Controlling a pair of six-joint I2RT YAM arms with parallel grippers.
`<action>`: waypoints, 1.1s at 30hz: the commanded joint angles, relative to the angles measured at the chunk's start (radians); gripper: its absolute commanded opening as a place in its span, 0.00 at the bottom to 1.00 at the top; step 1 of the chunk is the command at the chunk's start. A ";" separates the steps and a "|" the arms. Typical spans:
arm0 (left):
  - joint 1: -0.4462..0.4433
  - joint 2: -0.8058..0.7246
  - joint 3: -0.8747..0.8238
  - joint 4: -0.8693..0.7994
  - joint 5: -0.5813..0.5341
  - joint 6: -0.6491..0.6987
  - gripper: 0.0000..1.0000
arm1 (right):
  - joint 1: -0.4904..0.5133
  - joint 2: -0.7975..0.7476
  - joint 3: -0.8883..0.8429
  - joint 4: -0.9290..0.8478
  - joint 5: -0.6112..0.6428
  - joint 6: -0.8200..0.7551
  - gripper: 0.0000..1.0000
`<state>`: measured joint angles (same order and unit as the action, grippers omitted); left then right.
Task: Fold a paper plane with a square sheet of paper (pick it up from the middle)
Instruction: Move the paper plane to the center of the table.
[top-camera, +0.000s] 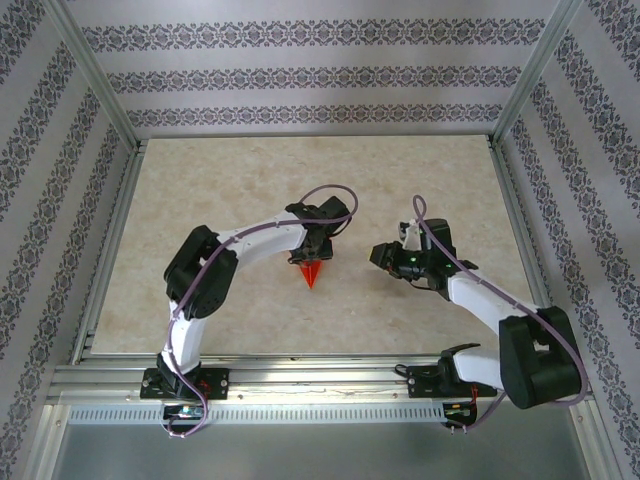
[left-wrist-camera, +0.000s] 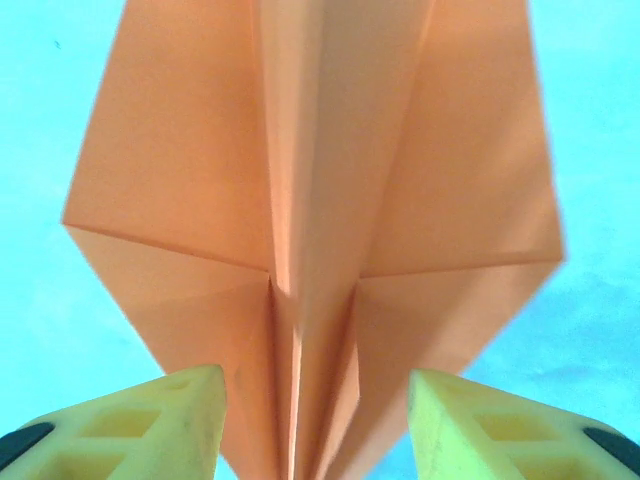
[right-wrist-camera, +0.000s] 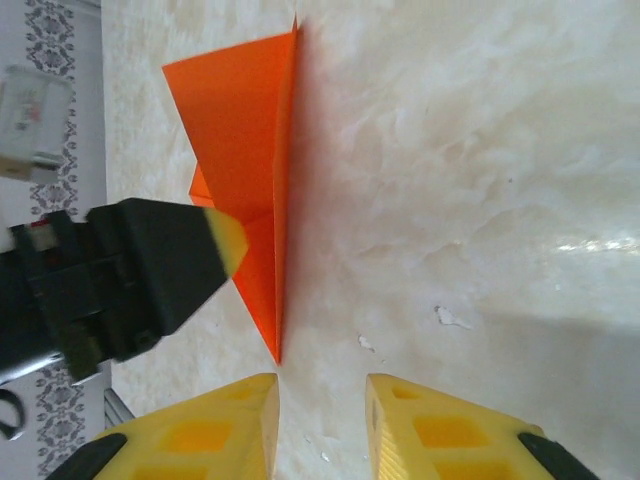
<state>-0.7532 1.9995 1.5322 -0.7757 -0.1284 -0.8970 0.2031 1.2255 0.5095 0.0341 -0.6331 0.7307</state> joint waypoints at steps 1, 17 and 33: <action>-0.007 -0.099 0.037 -0.052 -0.037 0.050 0.53 | -0.019 -0.070 0.047 -0.098 0.078 -0.071 0.31; 0.224 -0.731 -0.644 0.542 -0.259 0.532 1.00 | -0.110 -0.119 -0.017 0.190 0.918 -0.484 0.98; 0.603 -0.689 -1.210 1.546 -0.133 0.982 1.00 | -0.171 0.230 -0.149 0.851 0.633 -0.734 0.98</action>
<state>-0.1612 1.2800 0.3862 0.3668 -0.3283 -0.0349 0.0303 1.4677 0.4519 0.6464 0.0963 0.0544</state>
